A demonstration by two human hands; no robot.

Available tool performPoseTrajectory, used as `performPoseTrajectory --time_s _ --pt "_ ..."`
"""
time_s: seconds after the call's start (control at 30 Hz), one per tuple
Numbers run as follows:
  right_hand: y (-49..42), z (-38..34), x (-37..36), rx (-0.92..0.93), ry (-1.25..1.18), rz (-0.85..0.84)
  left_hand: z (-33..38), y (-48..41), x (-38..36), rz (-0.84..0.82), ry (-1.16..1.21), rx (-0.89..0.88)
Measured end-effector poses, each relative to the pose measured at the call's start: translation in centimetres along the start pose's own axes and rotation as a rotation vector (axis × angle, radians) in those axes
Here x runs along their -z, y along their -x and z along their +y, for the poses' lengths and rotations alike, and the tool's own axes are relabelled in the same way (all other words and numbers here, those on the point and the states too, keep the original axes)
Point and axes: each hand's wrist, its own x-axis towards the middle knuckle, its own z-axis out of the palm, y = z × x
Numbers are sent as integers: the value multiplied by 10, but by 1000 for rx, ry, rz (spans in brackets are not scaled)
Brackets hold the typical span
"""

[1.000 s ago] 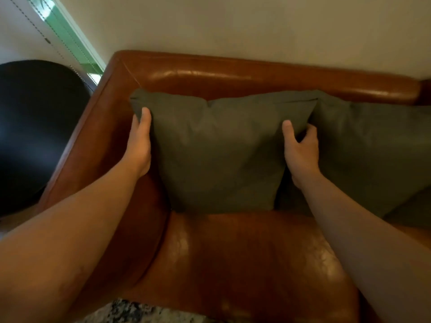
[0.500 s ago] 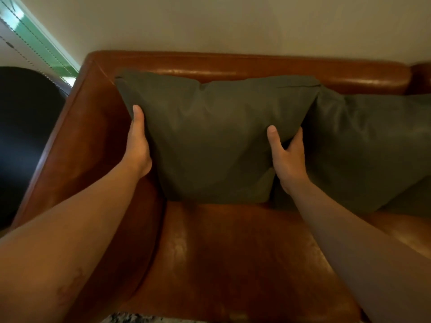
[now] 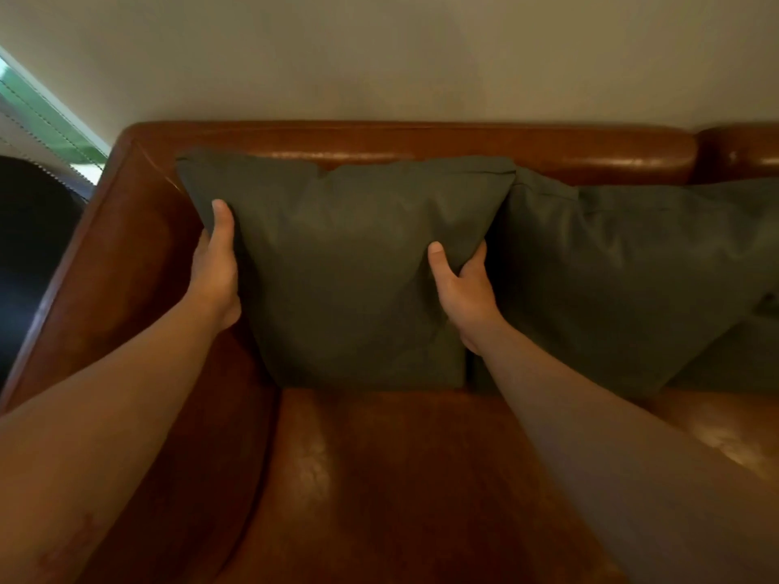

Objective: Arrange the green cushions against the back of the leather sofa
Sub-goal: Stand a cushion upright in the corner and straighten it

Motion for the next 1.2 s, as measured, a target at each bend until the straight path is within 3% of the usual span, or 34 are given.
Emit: performPoseTrajectory --time_s 0.2,0.37,0.5,0.63,0.87,1.2 --pt "-7 -6 6 -36 39 -27 -3 6 -8 81 -102 25" --pt "11 -1 8 -17 0 82 -13 27 -5 97 -111 -6" --pt "19 15 9 -105 -50 87 -25 33 8 43 -137 77" --pt "24 42 14 -262 -136 -10 -29 28 18 -78 -89 112" --pt "21 60 -12 -306 -281 -120 -48 4 27 -153 -53 64" --pt "3 55 -18 -314 -202 -39 -55 0 22 -70 4 -2"
